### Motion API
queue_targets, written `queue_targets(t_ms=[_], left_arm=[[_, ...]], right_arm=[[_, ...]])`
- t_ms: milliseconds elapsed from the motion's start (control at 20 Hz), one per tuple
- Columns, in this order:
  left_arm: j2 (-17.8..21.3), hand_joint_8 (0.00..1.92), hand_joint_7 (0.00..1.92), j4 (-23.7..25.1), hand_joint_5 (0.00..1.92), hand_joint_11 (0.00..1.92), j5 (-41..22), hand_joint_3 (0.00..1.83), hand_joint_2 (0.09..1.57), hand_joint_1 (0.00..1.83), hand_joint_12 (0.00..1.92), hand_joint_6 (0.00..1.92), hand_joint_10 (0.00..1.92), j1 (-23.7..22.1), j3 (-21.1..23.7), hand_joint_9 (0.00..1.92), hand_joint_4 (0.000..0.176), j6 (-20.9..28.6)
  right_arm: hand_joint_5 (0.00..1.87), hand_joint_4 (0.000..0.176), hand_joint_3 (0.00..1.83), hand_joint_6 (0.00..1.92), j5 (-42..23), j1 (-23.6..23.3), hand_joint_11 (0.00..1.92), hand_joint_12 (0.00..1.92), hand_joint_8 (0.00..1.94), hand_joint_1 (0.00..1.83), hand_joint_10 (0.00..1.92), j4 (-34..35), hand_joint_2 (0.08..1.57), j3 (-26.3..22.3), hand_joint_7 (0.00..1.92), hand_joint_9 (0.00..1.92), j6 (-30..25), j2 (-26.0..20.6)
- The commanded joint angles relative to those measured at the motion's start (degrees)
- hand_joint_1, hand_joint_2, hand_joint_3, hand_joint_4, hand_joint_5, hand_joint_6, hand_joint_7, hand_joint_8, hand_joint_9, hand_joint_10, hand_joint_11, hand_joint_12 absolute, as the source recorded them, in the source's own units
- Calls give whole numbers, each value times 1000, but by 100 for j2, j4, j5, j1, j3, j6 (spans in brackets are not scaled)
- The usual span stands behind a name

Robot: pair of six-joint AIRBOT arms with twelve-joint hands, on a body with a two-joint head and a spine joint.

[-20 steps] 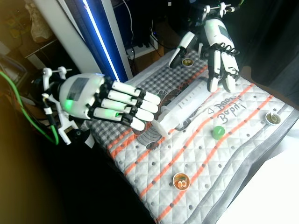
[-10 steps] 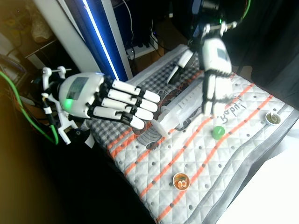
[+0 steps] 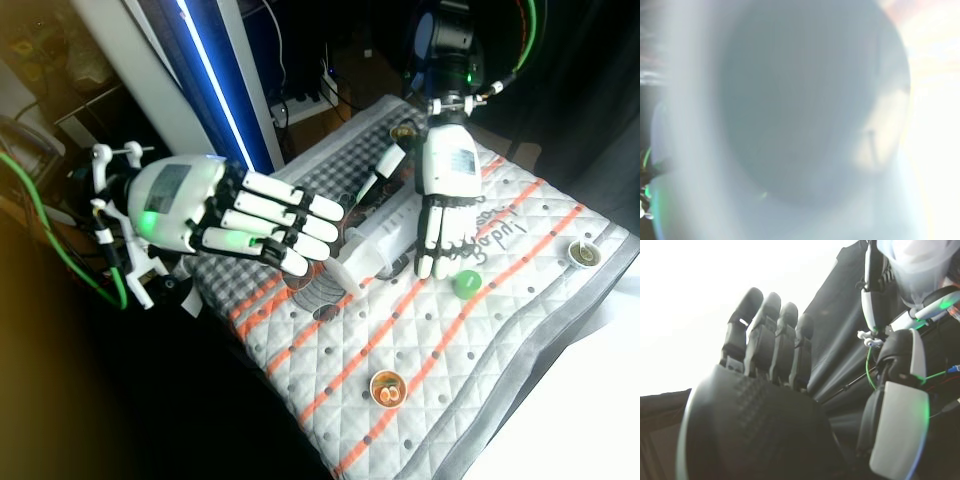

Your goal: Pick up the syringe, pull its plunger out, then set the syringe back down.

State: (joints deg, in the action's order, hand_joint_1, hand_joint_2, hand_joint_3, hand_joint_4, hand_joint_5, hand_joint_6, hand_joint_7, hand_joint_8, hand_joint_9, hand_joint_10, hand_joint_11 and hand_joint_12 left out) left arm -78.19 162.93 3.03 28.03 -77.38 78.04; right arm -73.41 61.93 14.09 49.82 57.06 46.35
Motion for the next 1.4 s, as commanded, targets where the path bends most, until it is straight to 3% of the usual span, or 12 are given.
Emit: queue_targets(t_ms=[0,100,150,200,250,300,550,800,950,1050,1200,1350], left_arm=[[-62,73,613,42,542,0,157,2,859,951,1803,13,1009,-4,-25,223,0,50],[-95,114,671,-79,762,0,195,18,1040,1133,1779,31,1162,35,-110,135,0,51],[-91,124,699,-197,865,0,269,0,1177,1141,1836,886,1046,59,-137,226,0,52],[-73,132,715,-362,829,0,381,0,1197,1124,1830,1144,1045,79,-165,249,0,52],[-54,1278,599,-488,929,137,475,0,1222,1181,1903,1023,1347,92,-182,301,0,52],[-14,1571,552,-642,917,145,628,0,1244,1185,1917,1037,1554,101,-193,244,0,52],[300,1493,569,-1108,870,17,1400,4,1250,1182,1874,1240,1295,84,10,304,0,49],[1029,1490,541,-956,829,84,2437,1,1272,1169,1806,1337,1189,191,875,339,0,121],[1426,1516,551,-264,851,39,2922,0,1262,1177,1916,1273,1238,334,1353,318,0,813],[1690,1538,528,61,844,1,3218,0,1271,1173,1921,1281,1293,431,1646,257,0,1130],[1988,1518,553,270,880,137,3554,0,1254,1183,1921,1217,1295,534,2032,347,0,1130],[2175,1505,582,482,870,354,3817,0,1248,1185,1921,1253,1480,595,2316,393,0,1130]], right_arm=[[511,0,0,4,-752,-84,0,1152,17,933,354,-44,923,24,534,319,-25,11],[512,0,5,1,-752,-84,0,1107,6,911,443,-44,940,25,526,262,-31,16],[510,0,4,0,-752,-84,0,1090,4,908,479,-44,951,25,524,237,-33,17],[507,0,4,0,-752,-82,0,1044,3,916,496,-44,957,25,522,218,-39,19],[511,0,3,1,-752,-79,0,1096,5,894,560,-43,963,25,529,214,-44,22],[517,0,2,4,-752,-73,0,1105,9,890,574,-43,964,25,539,216,-51,27],[508,0,0,0,-752,-63,0,1100,0,894,571,-39,962,27,469,154,-77,37],[181,0,0,0,-850,-63,0,877,0,840,47,-43,901,116,100,113,-425,145],[93,58,0,2,-992,-63,0,584,3,788,9,-47,862,122,14,31,-515,178],[28,0,0,2,-1169,-54,0,524,0,729,0,-71,876,260,0,1,-989,253],[3,0,1,0,-1267,-48,0,350,0,705,0,-69,884,570,0,0,-1687,441],[21,0,0,8,-1292,-58,0,573,0,659,0,-160,881,555,0,0,-1719,501]])
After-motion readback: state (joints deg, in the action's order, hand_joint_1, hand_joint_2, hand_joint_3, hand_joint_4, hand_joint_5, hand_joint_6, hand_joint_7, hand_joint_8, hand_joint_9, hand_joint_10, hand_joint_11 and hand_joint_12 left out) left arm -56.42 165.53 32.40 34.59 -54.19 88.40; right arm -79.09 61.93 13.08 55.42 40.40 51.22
